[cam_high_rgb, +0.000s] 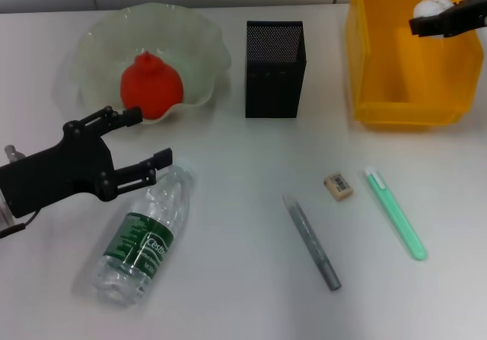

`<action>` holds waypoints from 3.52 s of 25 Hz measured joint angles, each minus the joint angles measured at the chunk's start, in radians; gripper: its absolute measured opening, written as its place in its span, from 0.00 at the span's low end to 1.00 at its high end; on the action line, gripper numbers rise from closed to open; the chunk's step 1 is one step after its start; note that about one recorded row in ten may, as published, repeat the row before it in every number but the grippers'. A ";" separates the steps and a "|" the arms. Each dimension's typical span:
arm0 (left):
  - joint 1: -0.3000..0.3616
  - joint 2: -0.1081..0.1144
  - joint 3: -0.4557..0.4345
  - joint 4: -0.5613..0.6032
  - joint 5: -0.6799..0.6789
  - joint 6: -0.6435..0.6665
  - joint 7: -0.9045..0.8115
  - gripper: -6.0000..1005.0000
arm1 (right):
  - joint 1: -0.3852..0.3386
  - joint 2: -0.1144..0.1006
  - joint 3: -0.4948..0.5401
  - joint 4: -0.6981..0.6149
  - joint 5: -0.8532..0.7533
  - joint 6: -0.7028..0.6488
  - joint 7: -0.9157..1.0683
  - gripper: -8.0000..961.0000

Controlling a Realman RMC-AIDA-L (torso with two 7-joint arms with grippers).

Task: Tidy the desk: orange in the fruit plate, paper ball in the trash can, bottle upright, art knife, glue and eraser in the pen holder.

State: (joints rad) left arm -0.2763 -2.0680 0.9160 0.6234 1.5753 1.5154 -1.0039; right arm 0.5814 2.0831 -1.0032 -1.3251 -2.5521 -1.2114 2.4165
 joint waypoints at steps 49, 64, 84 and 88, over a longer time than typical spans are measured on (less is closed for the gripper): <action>0.036 -0.012 0.956 0.929 1.150 -0.495 -1.874 0.82 | -0.410 -0.002 0.097 0.702 0.908 -0.364 -1.405 0.88; -0.062 -0.012 0.934 0.813 1.095 -0.459 -1.875 0.60 | -0.408 -0.004 0.103 0.701 0.908 -0.359 -1.373 0.88; 0.170 -0.002 0.727 0.991 0.741 -0.537 -1.340 0.47 | -0.408 -0.005 0.101 0.695 0.907 -0.362 -1.337 0.88; 0.233 -0.001 0.577 0.902 0.367 -0.521 -0.937 0.48 | -0.404 -0.005 0.100 0.695 0.907 -0.362 -1.327 0.88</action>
State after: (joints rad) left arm -0.0429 -2.0693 1.4927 1.5258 1.9419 0.9947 -1.9405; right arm 0.1776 2.0785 -0.9036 -0.6304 -1.6452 -1.5731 1.0899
